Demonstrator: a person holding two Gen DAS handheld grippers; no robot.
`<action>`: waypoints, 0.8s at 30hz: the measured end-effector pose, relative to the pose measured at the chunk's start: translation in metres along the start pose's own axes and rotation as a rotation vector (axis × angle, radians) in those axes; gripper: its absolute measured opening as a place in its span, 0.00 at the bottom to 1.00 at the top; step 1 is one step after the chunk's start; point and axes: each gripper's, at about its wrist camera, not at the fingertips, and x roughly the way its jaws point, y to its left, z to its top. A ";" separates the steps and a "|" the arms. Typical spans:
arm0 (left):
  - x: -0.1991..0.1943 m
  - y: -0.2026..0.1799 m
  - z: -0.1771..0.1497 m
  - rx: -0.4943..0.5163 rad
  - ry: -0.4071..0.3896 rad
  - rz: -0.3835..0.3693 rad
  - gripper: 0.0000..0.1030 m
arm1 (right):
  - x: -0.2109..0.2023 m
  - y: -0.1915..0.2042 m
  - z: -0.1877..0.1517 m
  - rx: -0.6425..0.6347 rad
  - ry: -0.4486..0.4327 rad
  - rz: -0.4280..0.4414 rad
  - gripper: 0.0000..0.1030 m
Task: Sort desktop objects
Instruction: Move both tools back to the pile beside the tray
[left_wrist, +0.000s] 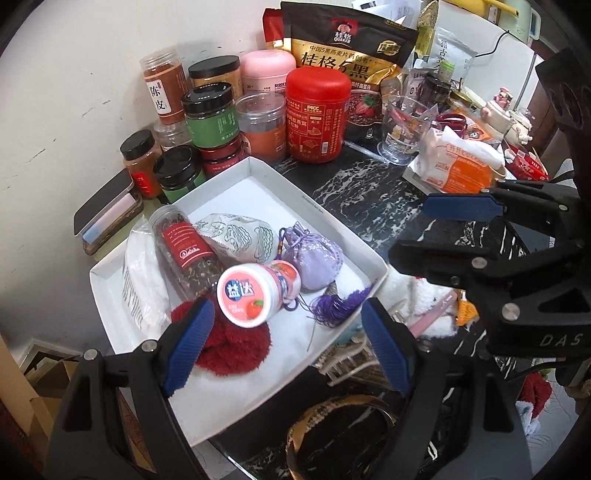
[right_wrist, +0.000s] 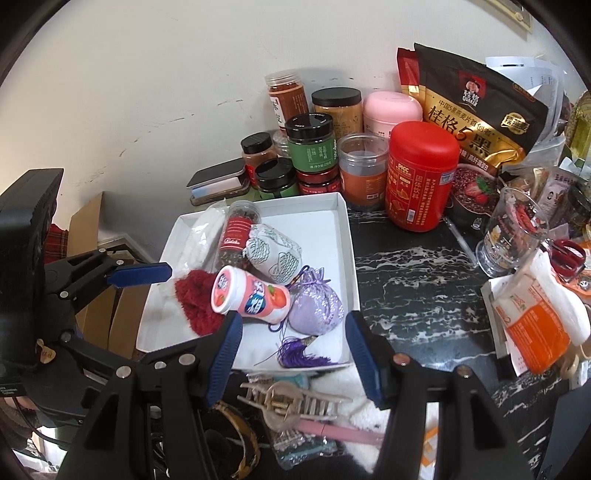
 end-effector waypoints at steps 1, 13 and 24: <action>-0.003 -0.002 -0.002 0.001 -0.001 0.004 0.79 | -0.002 0.001 -0.002 0.000 -0.001 0.001 0.57; -0.026 -0.031 -0.030 0.011 0.006 -0.004 0.79 | -0.031 0.005 -0.040 0.024 0.014 0.007 0.57; -0.040 -0.058 -0.051 0.017 0.015 -0.016 0.79 | -0.051 0.002 -0.077 0.058 0.029 0.007 0.57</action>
